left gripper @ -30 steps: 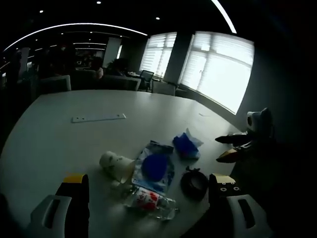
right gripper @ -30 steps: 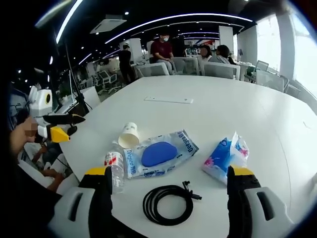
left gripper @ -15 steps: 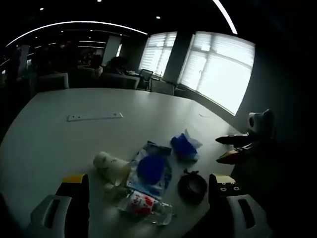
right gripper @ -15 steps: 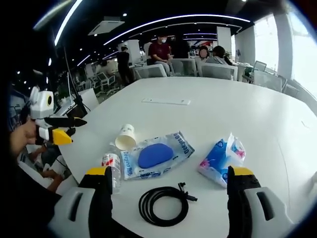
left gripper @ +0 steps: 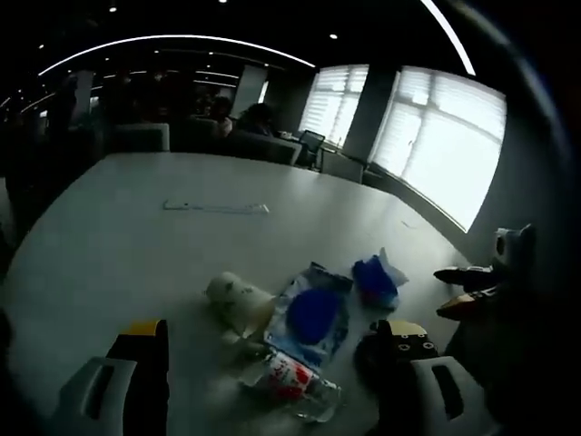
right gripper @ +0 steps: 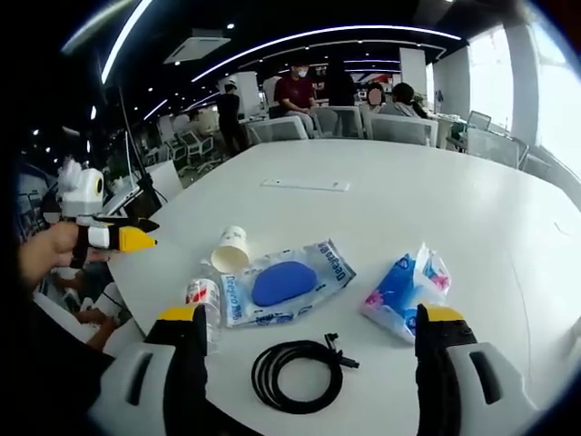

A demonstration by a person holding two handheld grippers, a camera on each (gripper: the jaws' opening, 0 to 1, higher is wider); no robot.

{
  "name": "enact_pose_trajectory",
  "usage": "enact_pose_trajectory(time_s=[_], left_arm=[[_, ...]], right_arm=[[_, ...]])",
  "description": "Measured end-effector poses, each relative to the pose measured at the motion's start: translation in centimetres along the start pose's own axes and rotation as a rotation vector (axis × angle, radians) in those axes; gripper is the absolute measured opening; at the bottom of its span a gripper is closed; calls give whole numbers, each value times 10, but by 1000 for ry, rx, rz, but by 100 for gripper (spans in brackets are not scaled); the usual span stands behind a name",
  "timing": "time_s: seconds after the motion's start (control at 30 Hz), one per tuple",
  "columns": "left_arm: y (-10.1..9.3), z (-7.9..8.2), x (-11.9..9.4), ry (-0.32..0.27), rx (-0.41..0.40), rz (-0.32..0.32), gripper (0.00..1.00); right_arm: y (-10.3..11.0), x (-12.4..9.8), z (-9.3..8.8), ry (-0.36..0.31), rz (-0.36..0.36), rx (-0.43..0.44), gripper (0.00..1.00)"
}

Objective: Arrange the tabletop items into an orderly group along one side of the table until the central work area is clear of visible clutter.

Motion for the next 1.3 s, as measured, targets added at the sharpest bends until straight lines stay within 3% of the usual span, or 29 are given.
enact_pose_trajectory(time_s=[0.17, 0.27, 0.53, 0.7, 1.0, 1.3], left_arm=[[3, -9, 9, 12, -101, 10, 83], [2, -12, 14, -14, -151, 23, 76], [1, -28, 27, 53, -190, 116, 62], [6, -36, 41, 67, -317, 110, 56], [6, -44, 53, 110, -366, 129, 49], [8, -47, 67, 164, -334, 146, 43]], right_arm=[[-4, -1, 1, -4, 3, -3, 92], [-7, -2, 0, -7, 3, -2, 91], [-13, 0, -1, -10, 17, 4, 90], [-16, 3, 0, -12, 31, 5, 90], [-16, 7, 6, -17, 52, -8, 89], [-22, 8, 5, -14, 46, 5, 89]])
Point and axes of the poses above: the point that each gripper's makers call its tool centre point, and the gripper's own axes: x roughly forward along the fingers, y roughly to its left, z roughly out of its top, the point moved 9 cm from there along -x, roughly backward along the fingers, and after that the axes turned 7 degrees about x, right-handed, at the moved point
